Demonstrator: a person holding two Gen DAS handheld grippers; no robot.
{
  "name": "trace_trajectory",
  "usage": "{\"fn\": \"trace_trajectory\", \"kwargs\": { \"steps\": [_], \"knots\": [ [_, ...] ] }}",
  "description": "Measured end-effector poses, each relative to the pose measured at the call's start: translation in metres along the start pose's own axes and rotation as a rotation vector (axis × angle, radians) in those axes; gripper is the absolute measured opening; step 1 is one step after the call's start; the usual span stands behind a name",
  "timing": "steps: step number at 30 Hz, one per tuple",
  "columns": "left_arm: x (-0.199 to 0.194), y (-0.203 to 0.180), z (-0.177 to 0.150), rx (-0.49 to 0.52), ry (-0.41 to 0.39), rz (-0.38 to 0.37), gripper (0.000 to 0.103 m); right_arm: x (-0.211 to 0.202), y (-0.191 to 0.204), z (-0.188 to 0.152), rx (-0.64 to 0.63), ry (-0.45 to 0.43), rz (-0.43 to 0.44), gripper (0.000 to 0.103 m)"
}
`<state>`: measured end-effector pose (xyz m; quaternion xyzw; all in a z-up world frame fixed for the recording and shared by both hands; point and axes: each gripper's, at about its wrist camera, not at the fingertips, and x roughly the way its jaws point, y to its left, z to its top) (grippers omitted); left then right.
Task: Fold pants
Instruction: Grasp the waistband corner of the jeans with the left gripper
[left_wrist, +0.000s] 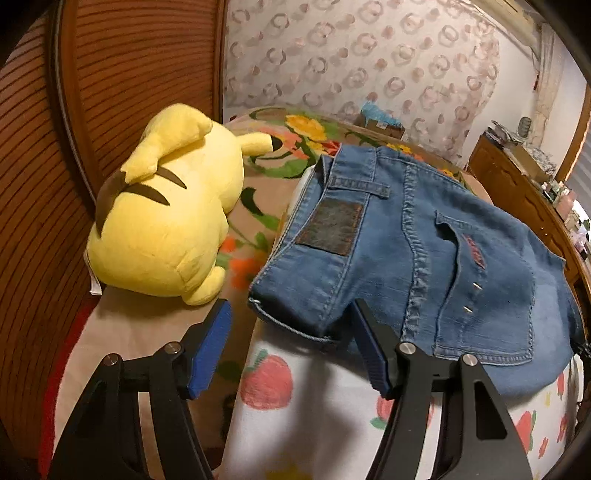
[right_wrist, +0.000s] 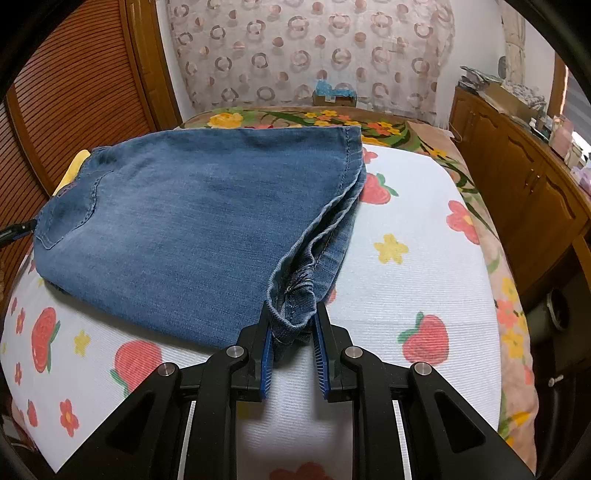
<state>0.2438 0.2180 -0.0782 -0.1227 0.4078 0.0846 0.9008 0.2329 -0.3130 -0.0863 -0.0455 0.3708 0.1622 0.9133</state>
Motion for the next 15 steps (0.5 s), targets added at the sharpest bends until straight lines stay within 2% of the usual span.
{"fn": "trace_trajectory", "kwargs": {
  "steps": [5, 14, 15],
  "knots": [
    [0.01, 0.0, -0.001, 0.004, 0.031, -0.008, 0.068, 0.001, -0.002, -0.001, 0.002, -0.004, 0.003, 0.019],
    [0.015, 0.002, 0.005, 0.004, 0.036, -0.04, 0.068, 0.003, -0.003, -0.002, -0.006, -0.012, 0.01, 0.019],
    [0.015, 0.003, 0.005, 0.001, 0.034, -0.054, 0.063, 0.003, -0.003, -0.002, -0.005, -0.014, 0.011, 0.019]
  ]
}}
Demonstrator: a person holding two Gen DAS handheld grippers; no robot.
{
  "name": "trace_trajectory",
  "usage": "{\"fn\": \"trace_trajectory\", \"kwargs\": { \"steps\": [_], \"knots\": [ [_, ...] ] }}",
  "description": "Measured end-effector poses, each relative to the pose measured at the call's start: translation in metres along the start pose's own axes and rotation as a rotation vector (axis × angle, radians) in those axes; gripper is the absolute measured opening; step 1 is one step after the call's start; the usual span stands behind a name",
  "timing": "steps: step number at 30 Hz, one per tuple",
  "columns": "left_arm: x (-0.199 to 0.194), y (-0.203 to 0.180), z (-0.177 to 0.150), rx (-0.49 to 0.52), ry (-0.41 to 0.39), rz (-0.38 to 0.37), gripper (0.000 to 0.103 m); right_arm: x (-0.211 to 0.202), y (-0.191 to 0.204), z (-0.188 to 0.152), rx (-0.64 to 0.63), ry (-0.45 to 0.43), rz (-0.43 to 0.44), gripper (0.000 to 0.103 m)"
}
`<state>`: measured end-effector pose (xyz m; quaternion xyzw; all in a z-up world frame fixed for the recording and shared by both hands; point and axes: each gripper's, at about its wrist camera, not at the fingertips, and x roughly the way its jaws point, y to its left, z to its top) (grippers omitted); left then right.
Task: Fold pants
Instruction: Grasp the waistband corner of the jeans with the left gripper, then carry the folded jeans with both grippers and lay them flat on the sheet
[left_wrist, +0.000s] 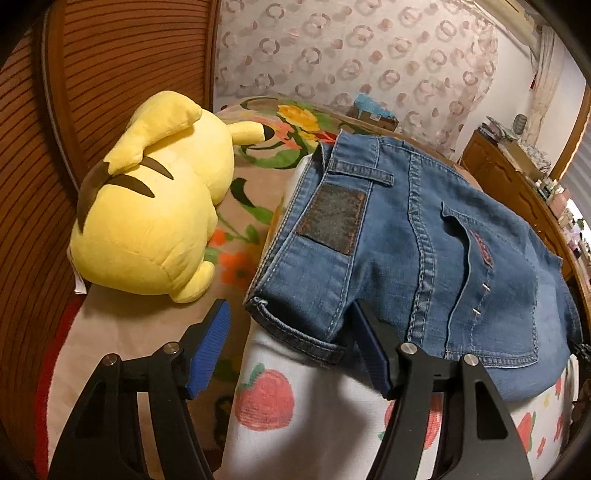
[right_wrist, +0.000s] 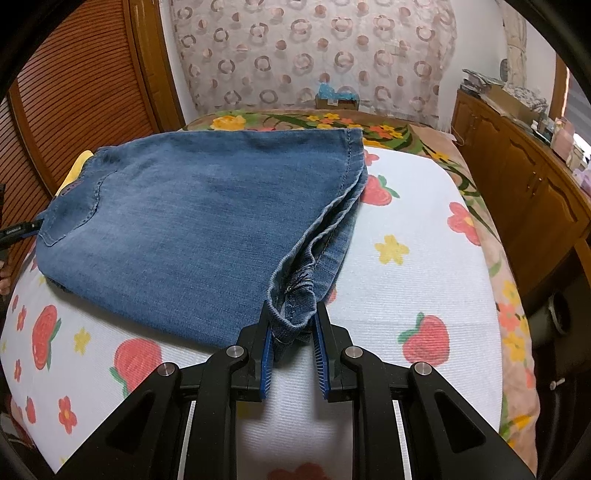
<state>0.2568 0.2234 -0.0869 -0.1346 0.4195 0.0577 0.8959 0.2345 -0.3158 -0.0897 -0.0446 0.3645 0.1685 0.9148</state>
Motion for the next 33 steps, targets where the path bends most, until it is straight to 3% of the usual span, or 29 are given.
{"fn": "trace_trajectory", "kwargs": {
  "steps": [2, 4, 5, 6, 8, 15, 24, 28, 33],
  "knots": [
    [0.0, 0.001, -0.001, 0.002, -0.008, -0.042, 0.051, 0.0, 0.0, -0.001, -0.002, -0.003, 0.001, 0.019],
    [-0.002, -0.002, -0.001, 0.012, -0.023, -0.038, 0.043, 0.001, 0.0, -0.001, -0.001, -0.005, 0.003, 0.019],
    [-0.005, -0.003, -0.002, 0.023, -0.04, -0.02, 0.03, 0.001, 0.0, -0.001, -0.002, -0.006, 0.004, 0.019],
    [-0.008, -0.005, -0.002, 0.023, -0.049, -0.047, 0.02, 0.001, -0.001, -0.002, -0.002, -0.007, 0.006, 0.019],
    [-0.015, -0.01, -0.002, 0.034, -0.07, -0.051, 0.016, 0.0, -0.001, -0.002, 0.003, -0.006, 0.007, 0.018],
    [-0.052, -0.031, 0.008, 0.117, -0.189, -0.005, 0.011, -0.018, 0.002, 0.012, -0.027, -0.069, -0.003, 0.016],
    [-0.09, -0.054, 0.019, 0.167, -0.271, 0.006, 0.009, -0.057, 0.002, 0.043, -0.069, -0.184, -0.056, 0.015],
    [-0.109, -0.061, 0.012, 0.169, -0.292, -0.007, 0.009, -0.076, -0.006, 0.049, -0.057, -0.232, -0.07, 0.015],
    [-0.134, -0.075, -0.014, 0.199, -0.297, -0.03, 0.009, -0.097, -0.015, 0.028, -0.046, -0.246, -0.09, 0.015]
  ]
}}
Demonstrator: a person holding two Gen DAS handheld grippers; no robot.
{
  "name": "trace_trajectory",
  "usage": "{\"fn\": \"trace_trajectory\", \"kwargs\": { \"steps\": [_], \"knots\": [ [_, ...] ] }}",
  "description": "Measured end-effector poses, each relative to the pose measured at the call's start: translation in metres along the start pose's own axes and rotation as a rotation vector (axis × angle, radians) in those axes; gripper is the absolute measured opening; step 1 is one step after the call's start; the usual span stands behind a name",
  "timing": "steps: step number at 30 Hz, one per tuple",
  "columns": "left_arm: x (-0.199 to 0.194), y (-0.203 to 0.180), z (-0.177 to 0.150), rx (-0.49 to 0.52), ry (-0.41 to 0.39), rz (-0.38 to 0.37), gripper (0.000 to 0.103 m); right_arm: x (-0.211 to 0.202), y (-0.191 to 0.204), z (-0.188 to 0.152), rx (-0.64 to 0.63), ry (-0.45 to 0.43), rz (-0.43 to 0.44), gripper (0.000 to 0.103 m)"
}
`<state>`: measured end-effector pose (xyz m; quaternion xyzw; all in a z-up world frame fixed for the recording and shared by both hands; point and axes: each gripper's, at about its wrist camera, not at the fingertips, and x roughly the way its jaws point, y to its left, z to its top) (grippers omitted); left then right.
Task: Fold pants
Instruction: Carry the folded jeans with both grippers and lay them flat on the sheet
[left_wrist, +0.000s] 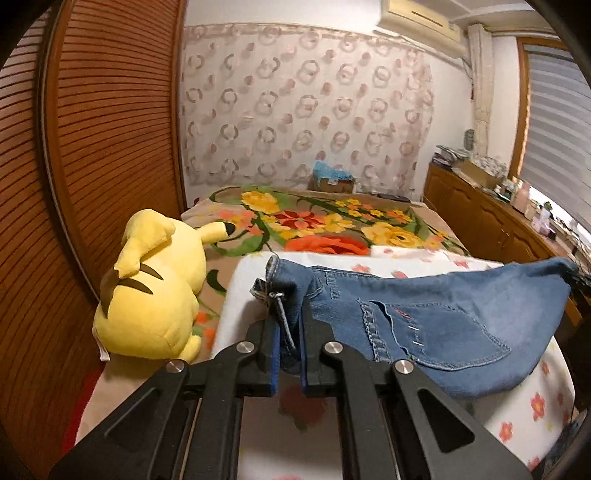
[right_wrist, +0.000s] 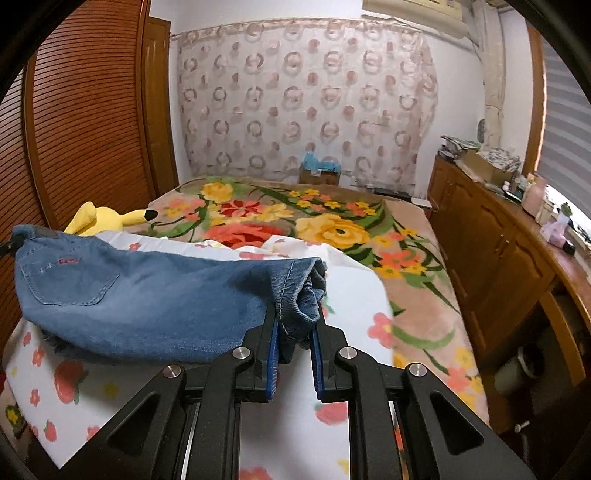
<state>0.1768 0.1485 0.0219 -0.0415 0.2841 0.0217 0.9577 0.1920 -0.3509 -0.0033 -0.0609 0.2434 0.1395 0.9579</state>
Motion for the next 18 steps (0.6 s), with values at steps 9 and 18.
{"fn": "trace_trajectory", "kwargs": {
  "steps": [9, 18],
  "knots": [
    [-0.054, -0.033, -0.035, 0.051, -0.021, -0.084, 0.009, -0.069, 0.008, -0.044, 0.007, -0.01, -0.038, 0.015],
    [-0.063, -0.038, -0.093, 0.072, 0.051, -0.102, 0.009, -0.094, 0.013, -0.085, 0.059, 0.035, -0.029, 0.015]
  ]
}}
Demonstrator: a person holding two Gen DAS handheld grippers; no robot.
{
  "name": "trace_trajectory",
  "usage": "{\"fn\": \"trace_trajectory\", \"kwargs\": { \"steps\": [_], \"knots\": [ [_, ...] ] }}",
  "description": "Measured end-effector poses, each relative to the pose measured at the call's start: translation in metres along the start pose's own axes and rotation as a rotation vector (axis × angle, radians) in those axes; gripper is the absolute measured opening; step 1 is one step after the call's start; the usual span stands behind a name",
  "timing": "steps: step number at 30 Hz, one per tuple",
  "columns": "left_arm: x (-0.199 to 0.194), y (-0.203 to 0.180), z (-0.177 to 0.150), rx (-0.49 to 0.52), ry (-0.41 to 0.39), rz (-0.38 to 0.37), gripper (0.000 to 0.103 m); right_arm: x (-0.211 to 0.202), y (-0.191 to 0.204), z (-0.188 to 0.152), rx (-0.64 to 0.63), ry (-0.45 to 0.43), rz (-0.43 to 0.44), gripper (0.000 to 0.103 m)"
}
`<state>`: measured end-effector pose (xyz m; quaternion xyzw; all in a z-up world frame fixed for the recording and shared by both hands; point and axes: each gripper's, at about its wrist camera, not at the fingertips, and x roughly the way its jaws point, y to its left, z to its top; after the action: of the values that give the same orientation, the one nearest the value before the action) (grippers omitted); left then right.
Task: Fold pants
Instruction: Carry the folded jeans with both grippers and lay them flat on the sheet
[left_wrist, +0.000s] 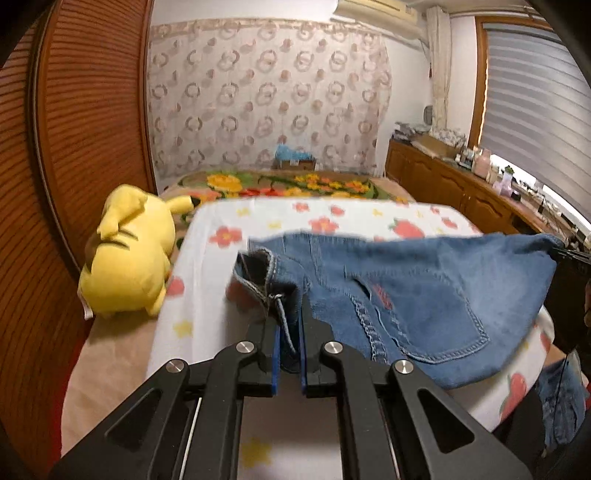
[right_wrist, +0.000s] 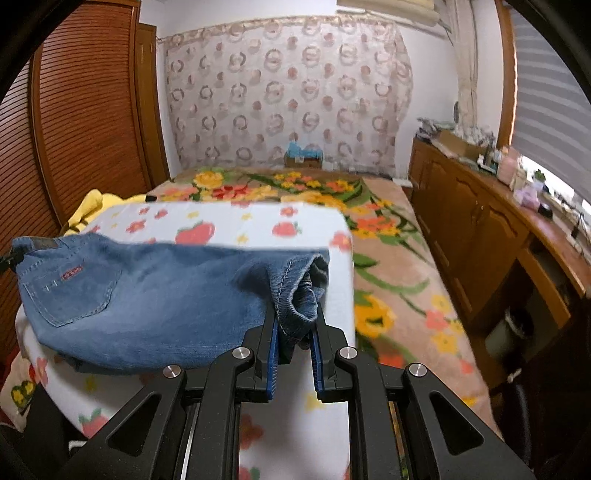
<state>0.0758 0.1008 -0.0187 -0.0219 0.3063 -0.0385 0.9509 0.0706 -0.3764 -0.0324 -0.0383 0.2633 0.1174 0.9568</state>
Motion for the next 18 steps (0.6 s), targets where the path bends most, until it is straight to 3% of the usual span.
{"fn": "trace_trajectory", "kwargs": {
  "steps": [9, 18],
  "knots": [
    [0.01, 0.001, -0.038, -0.022, 0.063, 0.027, 0.009, 0.027, -0.008, -0.005, 0.064, 0.075, 0.007, 0.015],
    [0.012, 0.004, -0.052, -0.019, 0.091, 0.037, 0.009, 0.019, -0.01, -0.014, 0.09, 0.086, 0.004, 0.016]
  ]
}}
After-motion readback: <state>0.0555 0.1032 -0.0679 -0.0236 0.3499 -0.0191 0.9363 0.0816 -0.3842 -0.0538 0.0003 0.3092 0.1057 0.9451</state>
